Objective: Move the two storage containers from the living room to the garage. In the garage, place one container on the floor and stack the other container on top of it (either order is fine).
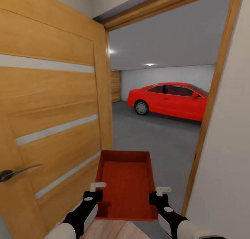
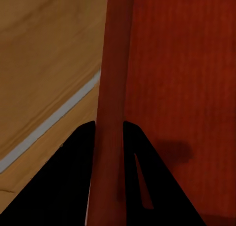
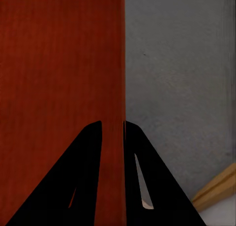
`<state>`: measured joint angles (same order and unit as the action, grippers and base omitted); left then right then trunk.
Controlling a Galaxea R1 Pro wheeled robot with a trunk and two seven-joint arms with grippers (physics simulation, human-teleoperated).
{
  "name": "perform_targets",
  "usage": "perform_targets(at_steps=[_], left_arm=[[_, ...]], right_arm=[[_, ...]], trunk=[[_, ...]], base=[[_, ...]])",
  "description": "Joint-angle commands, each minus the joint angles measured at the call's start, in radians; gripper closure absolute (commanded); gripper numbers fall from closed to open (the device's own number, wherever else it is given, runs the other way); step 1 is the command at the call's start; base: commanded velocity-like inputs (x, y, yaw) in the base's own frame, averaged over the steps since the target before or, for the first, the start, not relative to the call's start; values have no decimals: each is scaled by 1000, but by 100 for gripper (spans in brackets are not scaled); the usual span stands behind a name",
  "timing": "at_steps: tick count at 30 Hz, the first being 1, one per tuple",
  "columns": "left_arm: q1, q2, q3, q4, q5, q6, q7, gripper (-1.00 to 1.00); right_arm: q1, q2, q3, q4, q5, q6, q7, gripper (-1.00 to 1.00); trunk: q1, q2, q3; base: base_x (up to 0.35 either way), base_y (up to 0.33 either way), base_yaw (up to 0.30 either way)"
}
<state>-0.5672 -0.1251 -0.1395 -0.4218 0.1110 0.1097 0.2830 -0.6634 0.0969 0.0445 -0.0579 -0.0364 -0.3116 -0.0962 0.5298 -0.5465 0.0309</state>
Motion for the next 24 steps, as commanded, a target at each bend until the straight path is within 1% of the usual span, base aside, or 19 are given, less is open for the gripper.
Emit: perform_targets(at_steps=[1,24], left_arm=[[0,19,84,0,15,7,12,100],[0,19,84,1,15,7,12,100]], right_arm=[[-1,-16,-25,-2,-2,-23,3,100],[-1,-16,-25,-2,-2,-23,3,100]], trunk=[[1,0,0],[1,0,0]], base=[[268,227,-283],[274,227,-283]])
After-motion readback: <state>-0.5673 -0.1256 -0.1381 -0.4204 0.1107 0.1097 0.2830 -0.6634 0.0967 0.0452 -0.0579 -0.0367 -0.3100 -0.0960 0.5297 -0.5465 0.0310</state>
